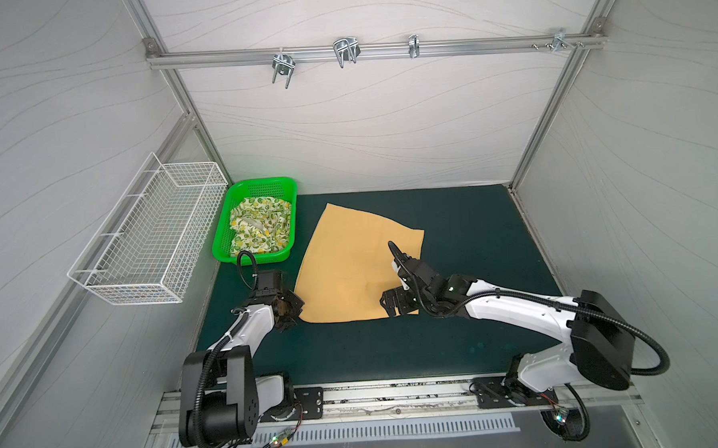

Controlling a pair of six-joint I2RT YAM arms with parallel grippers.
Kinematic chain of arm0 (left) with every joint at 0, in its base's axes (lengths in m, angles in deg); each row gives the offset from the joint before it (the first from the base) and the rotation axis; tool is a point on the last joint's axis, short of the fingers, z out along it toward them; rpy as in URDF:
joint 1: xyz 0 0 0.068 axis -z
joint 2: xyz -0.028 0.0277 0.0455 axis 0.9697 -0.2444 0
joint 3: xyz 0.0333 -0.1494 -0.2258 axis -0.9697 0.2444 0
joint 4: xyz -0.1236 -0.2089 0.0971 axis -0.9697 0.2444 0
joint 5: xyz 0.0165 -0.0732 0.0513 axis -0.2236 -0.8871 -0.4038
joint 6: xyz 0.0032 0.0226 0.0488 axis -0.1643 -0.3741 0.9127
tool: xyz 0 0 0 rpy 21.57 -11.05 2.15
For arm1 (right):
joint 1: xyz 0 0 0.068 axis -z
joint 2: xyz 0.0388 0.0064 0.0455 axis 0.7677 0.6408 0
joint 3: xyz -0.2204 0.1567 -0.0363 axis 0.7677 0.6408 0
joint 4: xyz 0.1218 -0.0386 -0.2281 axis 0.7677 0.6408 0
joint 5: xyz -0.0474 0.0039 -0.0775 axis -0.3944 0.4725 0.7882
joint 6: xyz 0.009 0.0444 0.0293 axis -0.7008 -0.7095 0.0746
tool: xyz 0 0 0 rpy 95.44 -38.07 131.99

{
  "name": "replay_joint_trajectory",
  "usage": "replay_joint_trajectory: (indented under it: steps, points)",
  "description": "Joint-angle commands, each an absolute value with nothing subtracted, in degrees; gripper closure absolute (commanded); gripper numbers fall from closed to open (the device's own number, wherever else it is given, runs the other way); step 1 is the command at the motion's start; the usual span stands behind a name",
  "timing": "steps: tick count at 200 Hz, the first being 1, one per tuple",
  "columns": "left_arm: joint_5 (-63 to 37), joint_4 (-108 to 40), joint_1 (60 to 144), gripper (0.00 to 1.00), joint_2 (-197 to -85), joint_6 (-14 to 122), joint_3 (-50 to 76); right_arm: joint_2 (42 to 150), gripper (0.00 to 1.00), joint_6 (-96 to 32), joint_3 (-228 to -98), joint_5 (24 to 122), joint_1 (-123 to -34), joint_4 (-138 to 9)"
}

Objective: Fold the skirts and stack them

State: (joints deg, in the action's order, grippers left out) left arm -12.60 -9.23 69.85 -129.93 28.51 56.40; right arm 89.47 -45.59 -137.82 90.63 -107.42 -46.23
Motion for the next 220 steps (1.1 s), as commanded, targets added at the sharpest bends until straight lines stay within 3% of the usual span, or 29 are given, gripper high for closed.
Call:
replay_joint_trajectory:
  steps: [1, 18, 81, 102, 220]
  points:
    - [-12.8, -6.4, 69.5, 0.95, -130.3, 29.7, 54.6, 88.8, 0.01, -42.8, -137.3, 92.6, -109.5, -46.0]
    - [-13.6, -4.1, 69.5, 1.00, -129.4, 30.7, 51.9, 89.3, 0.01, -40.3, -137.0, 93.5, -111.4, -46.2]
    - [-16.4, 6.2, 69.2, 1.00, -130.9, 35.1, 35.4, 93.8, 0.01, -31.8, -137.2, 99.4, -120.1, -45.9]
    - [-16.5, 7.9, 68.8, 1.00, -132.7, 36.1, 31.5, 96.7, 0.07, -29.5, -138.4, 100.2, -121.7, -45.8]
    - [-19.2, 9.0, 66.2, 1.00, -136.1, 37.0, 25.5, 109.6, 0.14, -26.9, -144.2, 104.7, -119.4, -46.0]
